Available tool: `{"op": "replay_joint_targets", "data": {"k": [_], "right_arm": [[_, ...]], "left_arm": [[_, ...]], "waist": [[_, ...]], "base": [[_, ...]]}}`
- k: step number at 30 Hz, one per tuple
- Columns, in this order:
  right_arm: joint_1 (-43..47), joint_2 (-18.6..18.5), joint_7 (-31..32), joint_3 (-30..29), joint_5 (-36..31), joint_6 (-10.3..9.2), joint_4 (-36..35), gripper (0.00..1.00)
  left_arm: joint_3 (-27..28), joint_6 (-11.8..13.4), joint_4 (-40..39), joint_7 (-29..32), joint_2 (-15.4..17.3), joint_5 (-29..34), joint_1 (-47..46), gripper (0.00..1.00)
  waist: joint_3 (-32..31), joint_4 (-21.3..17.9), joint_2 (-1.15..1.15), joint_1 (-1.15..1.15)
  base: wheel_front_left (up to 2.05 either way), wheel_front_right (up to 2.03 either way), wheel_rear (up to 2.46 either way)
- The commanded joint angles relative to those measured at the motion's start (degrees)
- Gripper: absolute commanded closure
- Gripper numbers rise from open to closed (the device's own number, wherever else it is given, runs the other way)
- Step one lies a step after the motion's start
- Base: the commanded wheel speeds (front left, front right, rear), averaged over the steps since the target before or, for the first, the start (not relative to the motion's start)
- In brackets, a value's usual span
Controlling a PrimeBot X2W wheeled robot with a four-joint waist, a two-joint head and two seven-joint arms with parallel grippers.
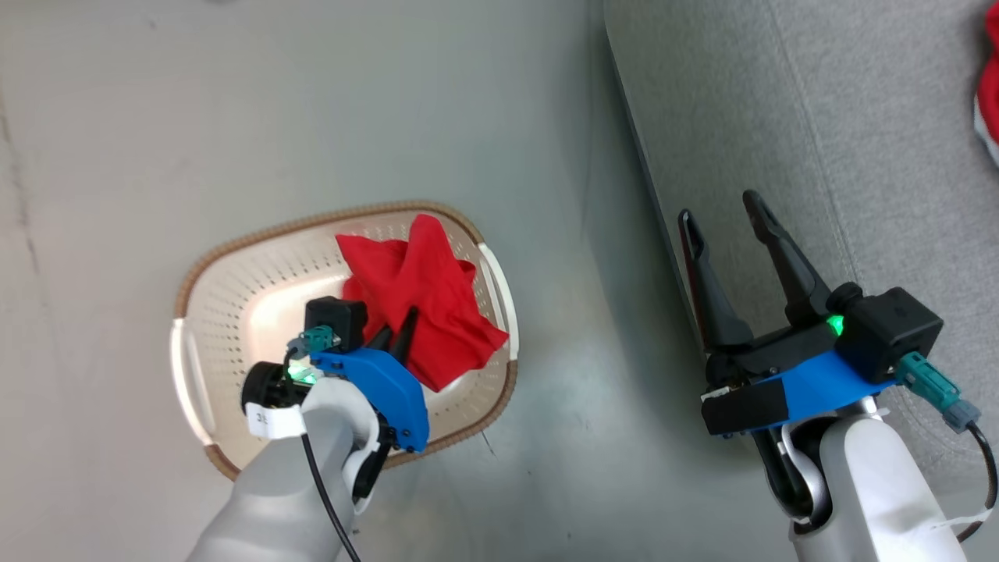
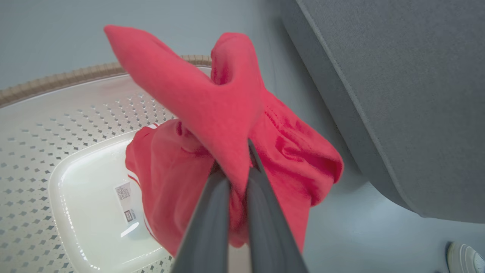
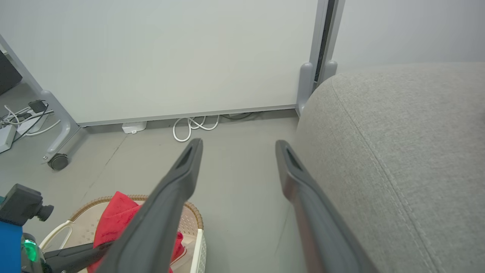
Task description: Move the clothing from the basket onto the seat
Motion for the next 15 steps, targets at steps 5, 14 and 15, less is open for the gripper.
{"op": "replay_joint_targets", "data": {"k": [5, 14, 15], "right_arm": [[2.53, 0.02, 1.17, -0.24, -0.28, 0.01, 1.70, 0.00], [7.11, 0.02, 3.06, -2.27, -1.03, 0.01, 4.25, 0.00], [7.45, 0.02, 3.40, -2.36, -1.10, 0.01, 4.39, 0.00]], "left_arm": [[-2.61, -0.05, -3.51, -1.22, 0.03, -1.91, 2.44, 1.00], [-5.94, -0.05, -10.19, -1.89, 0.99, -3.41, 3.51, 1.00], [-5.81, -0.05, -11.24, -1.91, 1.20, -3.10, 3.23, 1.00]], "waist": [[-11.01, 3.99, 0.00, 0.01], [-21.28, 7.79, 0.00, 0.01], [-22.02, 8.18, 0.00, 0.01]], "base": [[0.00, 0.00, 0.00], [0.00, 0.00, 0.00], [0.00, 0.00, 0.00]]}}
